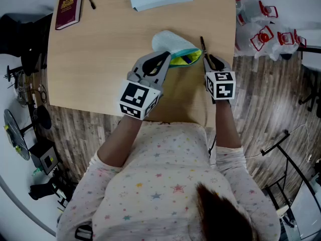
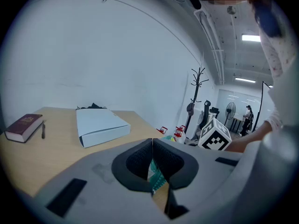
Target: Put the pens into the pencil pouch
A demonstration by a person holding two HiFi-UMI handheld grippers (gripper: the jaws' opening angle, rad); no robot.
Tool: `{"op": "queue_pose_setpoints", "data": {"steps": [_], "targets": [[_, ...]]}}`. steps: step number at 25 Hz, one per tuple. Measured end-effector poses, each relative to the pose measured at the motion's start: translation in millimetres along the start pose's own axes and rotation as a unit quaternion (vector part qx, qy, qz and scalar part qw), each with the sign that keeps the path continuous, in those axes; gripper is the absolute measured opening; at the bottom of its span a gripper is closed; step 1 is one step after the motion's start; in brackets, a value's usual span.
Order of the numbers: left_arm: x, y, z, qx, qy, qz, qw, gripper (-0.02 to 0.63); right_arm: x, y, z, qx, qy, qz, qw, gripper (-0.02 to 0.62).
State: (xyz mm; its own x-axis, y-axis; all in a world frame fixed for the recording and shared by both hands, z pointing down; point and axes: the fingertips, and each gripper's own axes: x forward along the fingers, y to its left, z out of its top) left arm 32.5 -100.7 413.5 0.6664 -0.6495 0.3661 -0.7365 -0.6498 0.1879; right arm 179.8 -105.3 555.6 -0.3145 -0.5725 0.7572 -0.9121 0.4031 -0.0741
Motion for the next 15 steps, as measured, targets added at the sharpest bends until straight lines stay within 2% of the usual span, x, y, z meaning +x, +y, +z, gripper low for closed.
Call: {"op": "queue_pose_setpoints", "data": {"steps": [7, 15], "targets": [[-2.3, 2.7, 0.8, -0.002, -0.002, 0.005, 1.0, 0.015, 9.7, -1.6, -11.9, -0.001, 0.024, -0.006, 1.0, 0.094], [-3.7, 5.5, 0.3, -0.004, -0.003, 0.01, 0.9999, 0.015, 14.4, 0.2, -17.6, 0.002, 0.036, -0.003, 0.999, 0.064]]}}
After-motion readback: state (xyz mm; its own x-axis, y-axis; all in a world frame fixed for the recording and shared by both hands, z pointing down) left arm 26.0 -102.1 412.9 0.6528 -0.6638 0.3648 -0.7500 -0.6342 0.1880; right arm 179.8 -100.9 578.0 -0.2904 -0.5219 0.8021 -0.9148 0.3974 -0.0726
